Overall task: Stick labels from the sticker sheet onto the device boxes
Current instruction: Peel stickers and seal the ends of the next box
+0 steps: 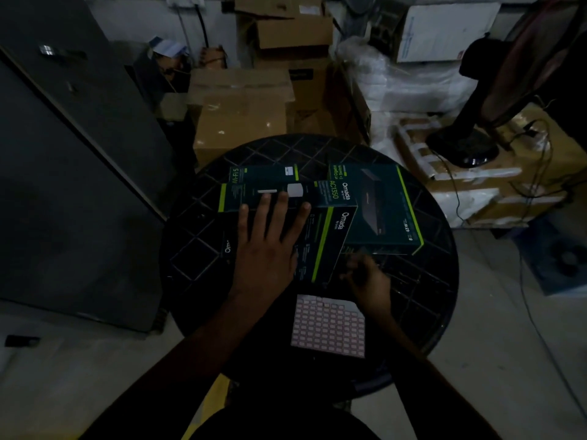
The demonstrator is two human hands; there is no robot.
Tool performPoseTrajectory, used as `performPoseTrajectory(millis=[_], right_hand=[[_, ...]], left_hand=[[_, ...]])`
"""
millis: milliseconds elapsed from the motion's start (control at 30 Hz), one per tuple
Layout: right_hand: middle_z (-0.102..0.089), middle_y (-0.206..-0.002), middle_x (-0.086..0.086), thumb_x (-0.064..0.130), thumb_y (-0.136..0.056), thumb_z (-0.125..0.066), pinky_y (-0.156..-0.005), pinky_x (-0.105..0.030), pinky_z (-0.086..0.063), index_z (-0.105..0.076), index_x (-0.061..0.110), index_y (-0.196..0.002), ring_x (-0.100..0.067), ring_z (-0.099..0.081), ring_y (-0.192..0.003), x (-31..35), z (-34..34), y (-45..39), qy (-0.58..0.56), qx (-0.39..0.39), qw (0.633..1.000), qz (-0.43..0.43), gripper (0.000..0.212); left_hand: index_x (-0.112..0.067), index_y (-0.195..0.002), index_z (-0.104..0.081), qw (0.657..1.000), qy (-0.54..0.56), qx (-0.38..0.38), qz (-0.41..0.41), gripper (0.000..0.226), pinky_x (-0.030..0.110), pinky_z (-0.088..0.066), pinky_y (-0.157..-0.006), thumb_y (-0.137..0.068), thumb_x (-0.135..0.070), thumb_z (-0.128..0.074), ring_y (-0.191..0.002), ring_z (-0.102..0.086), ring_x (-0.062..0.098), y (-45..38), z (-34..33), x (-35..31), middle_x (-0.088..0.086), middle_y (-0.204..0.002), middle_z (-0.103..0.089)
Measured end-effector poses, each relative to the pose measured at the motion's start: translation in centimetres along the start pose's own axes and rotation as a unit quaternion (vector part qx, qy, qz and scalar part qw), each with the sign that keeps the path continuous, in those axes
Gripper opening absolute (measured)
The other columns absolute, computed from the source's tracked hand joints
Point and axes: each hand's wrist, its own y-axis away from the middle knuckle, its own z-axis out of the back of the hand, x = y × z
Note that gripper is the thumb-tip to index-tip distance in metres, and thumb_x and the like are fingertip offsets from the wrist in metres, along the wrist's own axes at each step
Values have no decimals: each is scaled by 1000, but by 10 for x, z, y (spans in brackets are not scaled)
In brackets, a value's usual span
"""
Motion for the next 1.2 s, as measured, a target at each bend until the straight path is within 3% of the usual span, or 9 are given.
performPoseTrajectory(millis=[67, 167, 333, 533, 633, 733, 833, 1033, 1200], right_hand=[[-71, -110, -3, 7, -83, -77, -92, -25, -50, -67, 14, -117, -18, -69, -106, -33, -10, 4, 55, 120, 990, -49, 36], [-59, -133, -3, 36, -82, -79, -100, -32, -41, -60, 17, -134, -28, -52, -129, -63, -28, 7, 213, 209, 954, -8, 59], [-37, -149, -3, 57, -78, -75, -107, -44, -37, -36, 24, -150, -26, -35, -137, -66, -44, 10, 351, 236, 906, 0, 89], [-49, -149, 1, 46, -82, -76, -110, -47, -30, -41, 29, -149, -25, -41, -139, -61, -39, -1, 330, 249, 910, 9, 78], [-63, -136, -1, 35, -93, -68, -99, -29, -41, -60, 26, -136, -19, -58, -125, -56, -36, -10, 245, 268, 931, 33, 45], [-74, -104, 6, 32, -86, -74, -83, -25, -48, -73, 31, -99, -6, -68, -100, -31, -17, -20, 111, 304, 945, 37, 13], [-74, -82, 13, 21, -83, -80, -74, -22, -50, -73, 29, -86, 8, -66, -79, 12, 11, -19, 10, 305, 951, 55, 11], [-77, -93, -11, 12, -87, -76, -75, -40, -58, -75, 7, -99, -31, -73, -87, 90, 57, -13, -136, 303, 939, 94, 12], [-77, -96, -11, 2, -86, -75, -74, -35, -60, -74, 5, -101, -27, -74, -87, 117, 69, -12, -183, 300, 930, 105, 16]], left_hand=[[-29, -158, -2, 1000, -2, 2, 5, 98, 63, -8, -117, -84, -50, -63, -151, -9, 38, -1, 1, -3, 13, -165, -10], [-35, -157, -2, 1000, 5, 5, 8, 97, 63, -8, -117, -83, -54, -62, -150, -14, 38, -4, 6, -4, 11, -164, -14], [-49, -153, -2, 1000, -8, 16, -19, 95, 68, -7, -114, -79, -60, -61, -149, -9, 43, -4, 11, -3, 17, -164, -9], [-51, -145, -35, 998, 15, 40, -34, 76, 67, -6, -114, -74, -64, -57, -150, -6, 42, -6, 17, 4, 17, -164, -8], [-42, -105, -70, 997, 54, 33, -46, 38, 64, -6, -116, -73, -61, -59, -151, -4, 38, -9, 17, 12, 13, -165, -9], [-41, -85, -74, 994, 100, 28, -42, 22, 58, -4, -119, -76, -57, -62, -152, -3, 31, -13, 15, 19, 5, -166, -10], [-40, -83, -74, 983, 177, 31, -29, 28, 53, -3, -120, -79, -60, -55, -152, -6, 25, -19, 18, 28, -2, -165, -15], [-45, -93, -72, 961, 257, 94, -25, 52, 42, 11, -119, -74, -77, -36, -151, 5, 17, -27, 35, 35, -10, -165, -6], [-44, -89, -72, 946, 297, 127, -30, 49, 38, 12, -117, -72, -73, -37, -150, 10, 13, -28, 37, 43, -12, -165, -6]])
